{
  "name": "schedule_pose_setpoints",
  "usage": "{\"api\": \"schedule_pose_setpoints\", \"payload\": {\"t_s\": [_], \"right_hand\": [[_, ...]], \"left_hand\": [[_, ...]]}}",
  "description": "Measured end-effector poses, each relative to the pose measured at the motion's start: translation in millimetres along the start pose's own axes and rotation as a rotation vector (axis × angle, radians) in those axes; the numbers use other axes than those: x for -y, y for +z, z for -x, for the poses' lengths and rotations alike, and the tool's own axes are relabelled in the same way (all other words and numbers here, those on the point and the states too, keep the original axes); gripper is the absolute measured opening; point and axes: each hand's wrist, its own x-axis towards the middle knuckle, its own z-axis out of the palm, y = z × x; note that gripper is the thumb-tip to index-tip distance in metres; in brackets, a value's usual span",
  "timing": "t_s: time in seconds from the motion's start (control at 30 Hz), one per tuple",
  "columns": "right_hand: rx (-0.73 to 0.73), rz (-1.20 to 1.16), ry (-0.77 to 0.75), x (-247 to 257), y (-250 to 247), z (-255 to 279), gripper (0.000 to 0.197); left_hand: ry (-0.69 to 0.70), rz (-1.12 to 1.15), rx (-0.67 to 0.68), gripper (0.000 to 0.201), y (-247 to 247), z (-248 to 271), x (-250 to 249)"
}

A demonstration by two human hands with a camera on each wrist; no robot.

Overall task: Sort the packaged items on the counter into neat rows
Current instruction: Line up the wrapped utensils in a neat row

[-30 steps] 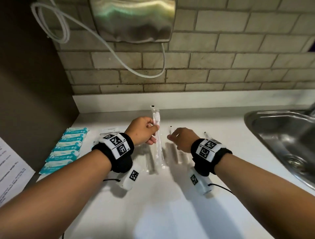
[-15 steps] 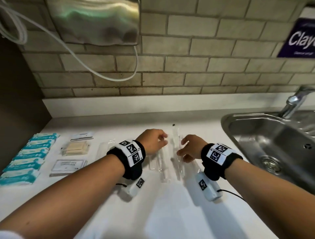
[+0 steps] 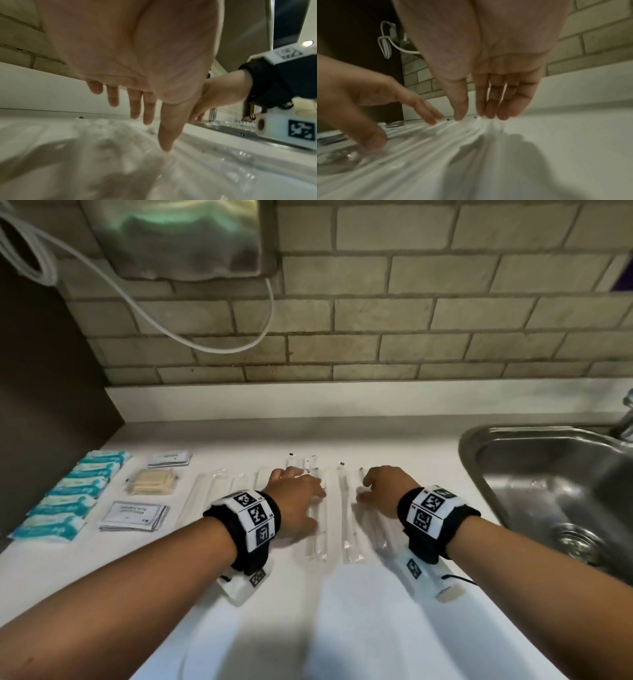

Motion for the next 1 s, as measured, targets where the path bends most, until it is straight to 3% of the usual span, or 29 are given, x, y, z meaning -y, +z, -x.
{"api": "schedule_pose_setpoints", "payload": {"t_s": [0.1,0.23,0.43,0.57,0.77,1.0], "right_hand": [[0.081,0.121,-0.073,-20,-6,3,0.046],[0.2,0.143,-0.094,-35,0,13,0.051],[0.202,0.189,-0.098,-38,6,13,0.044],[0.194,0.255,-0.168,-44,11,13,0.087],[0.237,0.247,-0.12,-47,2,12,0.077],[0.238,0.256,-0.088,-51,-7,16,0.074]], "left_hand": [[0.055,0.068,-0.045,0.058,-1,-13,-22],[0.078,-0.138,0.082,0.045,4,-24,-41],[0.084,-0.154,0.103,0.059,13,-39,-45],[0.098,-0.18,0.069,0.06,15,-48,-60],[0.102,-0.208,0.043,0.044,12,-51,-68],[0.123,-0.238,0.048,0.044,11,-48,-66]]}}
